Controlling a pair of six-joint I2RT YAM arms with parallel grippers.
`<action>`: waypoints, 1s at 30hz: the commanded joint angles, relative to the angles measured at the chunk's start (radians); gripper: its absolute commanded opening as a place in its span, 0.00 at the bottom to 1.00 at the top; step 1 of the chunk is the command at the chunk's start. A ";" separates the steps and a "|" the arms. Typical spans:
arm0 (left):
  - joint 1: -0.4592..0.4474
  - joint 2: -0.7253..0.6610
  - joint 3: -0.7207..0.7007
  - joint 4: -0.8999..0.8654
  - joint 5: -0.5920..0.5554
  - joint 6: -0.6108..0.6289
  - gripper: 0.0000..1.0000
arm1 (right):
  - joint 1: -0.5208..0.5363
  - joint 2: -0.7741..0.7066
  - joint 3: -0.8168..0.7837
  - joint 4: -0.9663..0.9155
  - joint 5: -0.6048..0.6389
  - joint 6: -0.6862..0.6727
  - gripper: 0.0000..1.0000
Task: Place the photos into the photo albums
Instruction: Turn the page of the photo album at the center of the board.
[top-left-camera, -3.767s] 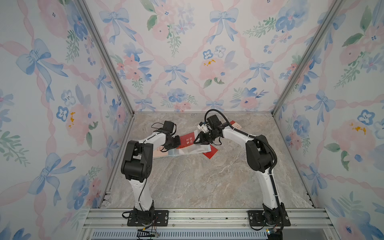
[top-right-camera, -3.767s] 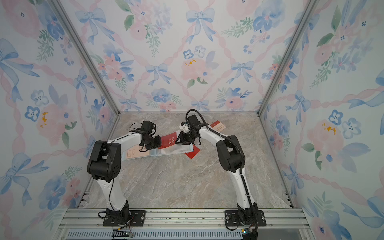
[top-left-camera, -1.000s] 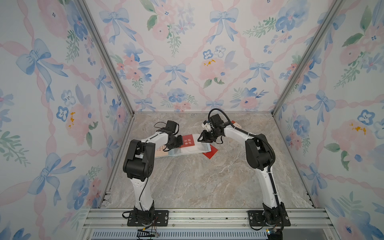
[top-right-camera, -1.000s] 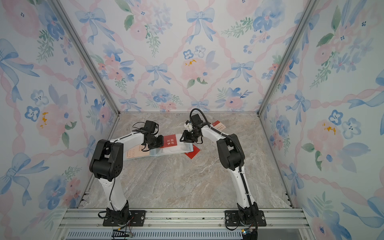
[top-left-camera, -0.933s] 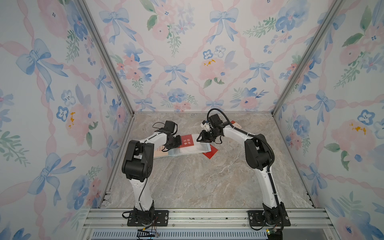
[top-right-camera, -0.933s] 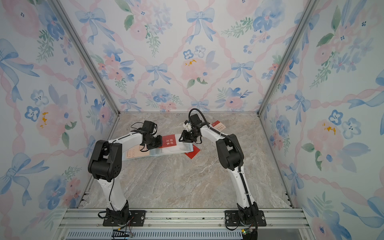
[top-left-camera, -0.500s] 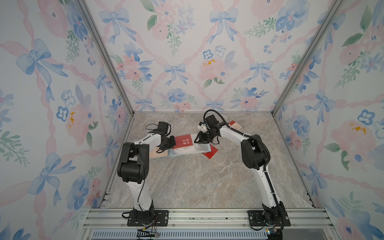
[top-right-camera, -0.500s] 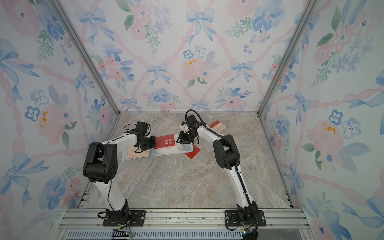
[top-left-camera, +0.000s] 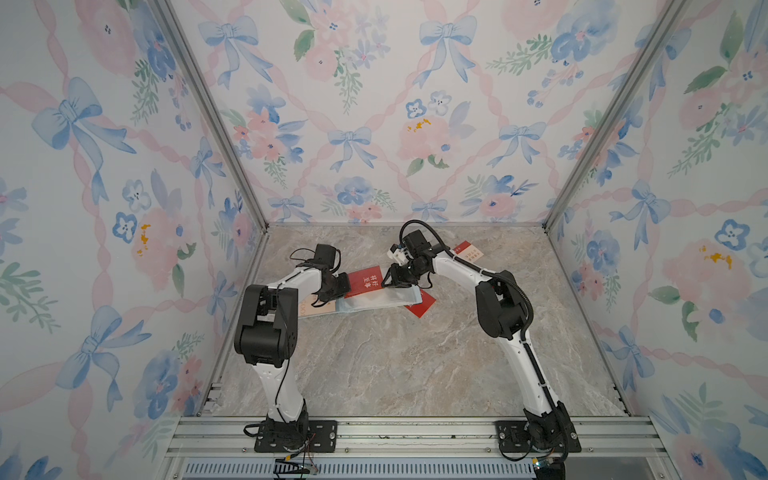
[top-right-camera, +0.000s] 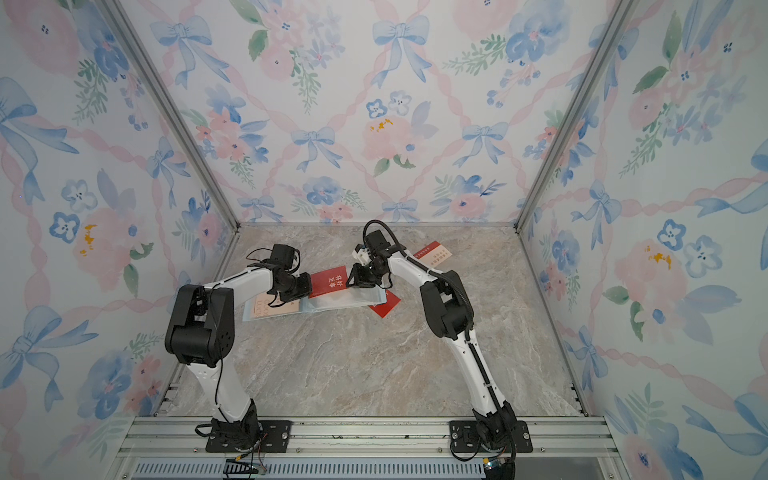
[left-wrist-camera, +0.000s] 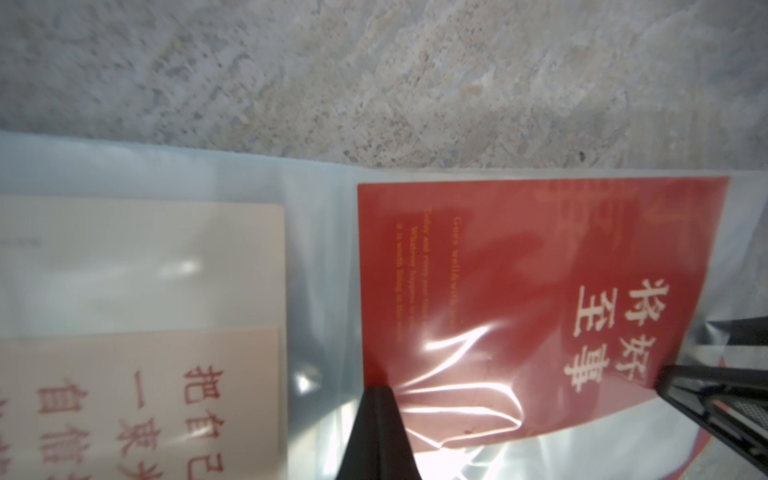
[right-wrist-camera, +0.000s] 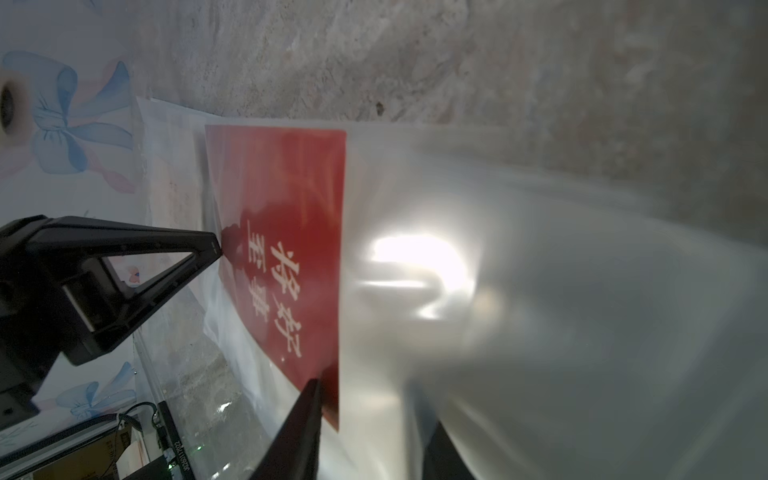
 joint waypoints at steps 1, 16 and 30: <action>0.004 -0.006 -0.020 -0.027 -0.006 0.018 0.00 | 0.025 0.027 0.030 0.008 -0.049 0.044 0.34; 0.027 -0.066 -0.009 -0.027 0.024 0.023 0.00 | 0.087 0.017 0.064 0.408 -0.302 0.349 0.35; 0.144 -0.227 -0.117 -0.026 0.041 0.044 0.04 | 0.192 0.157 0.342 0.288 -0.257 0.317 0.51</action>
